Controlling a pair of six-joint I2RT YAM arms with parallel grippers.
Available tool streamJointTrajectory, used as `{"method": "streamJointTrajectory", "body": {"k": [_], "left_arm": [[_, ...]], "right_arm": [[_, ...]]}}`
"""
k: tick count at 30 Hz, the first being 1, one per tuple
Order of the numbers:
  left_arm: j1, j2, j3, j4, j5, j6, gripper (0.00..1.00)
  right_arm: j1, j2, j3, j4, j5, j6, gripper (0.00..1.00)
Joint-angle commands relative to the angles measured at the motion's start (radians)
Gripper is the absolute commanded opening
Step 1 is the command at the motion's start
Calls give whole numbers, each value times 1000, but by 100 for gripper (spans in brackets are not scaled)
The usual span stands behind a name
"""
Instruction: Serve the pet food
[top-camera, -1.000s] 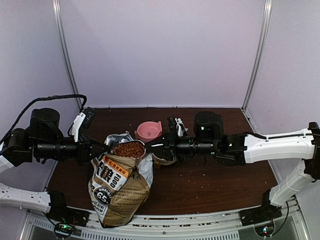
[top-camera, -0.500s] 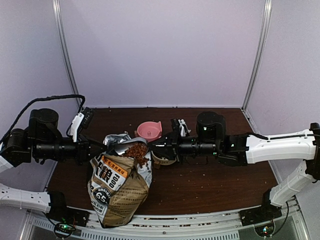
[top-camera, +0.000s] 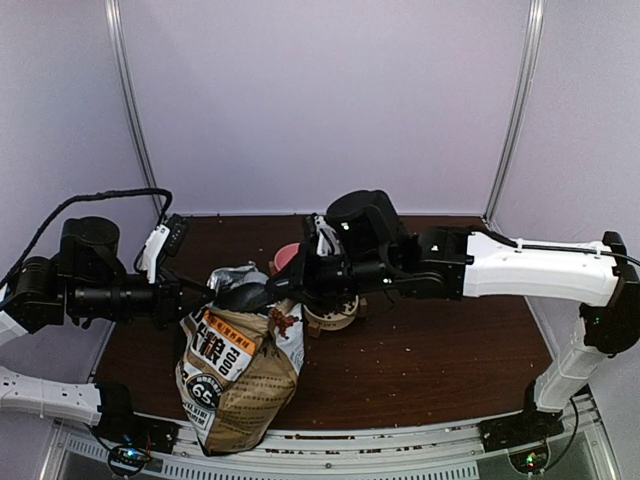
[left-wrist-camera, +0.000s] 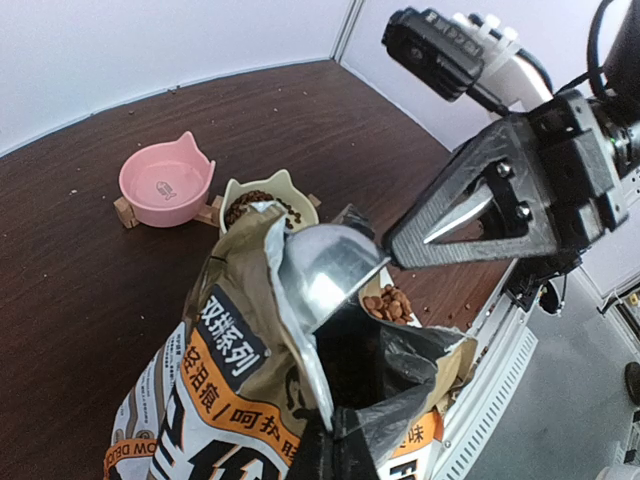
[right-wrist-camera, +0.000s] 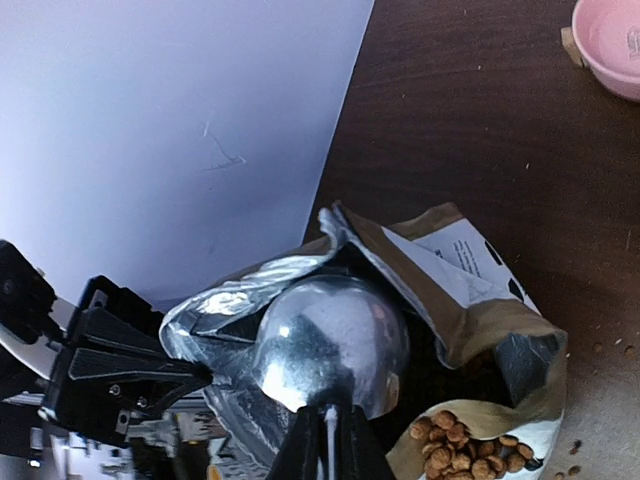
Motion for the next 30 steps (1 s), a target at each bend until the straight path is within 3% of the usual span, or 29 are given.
{"method": "streamJointTrajectory", "body": {"k": [1, 5, 11, 18, 24, 30], "left_arm": [[23, -8, 50, 148, -101, 1, 0], [67, 10, 65, 170, -34, 34, 0], [149, 79, 161, 187, 83, 115, 0], [194, 167, 269, 244, 261, 208, 0], [229, 211, 308, 289, 413, 214, 0], [288, 174, 274, 280, 447, 215, 0]], "right_arm": [[81, 77, 225, -321, 252, -278, 0], [115, 135, 352, -482, 397, -369, 0], [115, 192, 494, -746, 530, -369, 0], [103, 174, 523, -938, 629, -336, 0], [97, 148, 499, -970, 634, -319, 0], [99, 133, 496, -898, 569, -331, 0]]}}
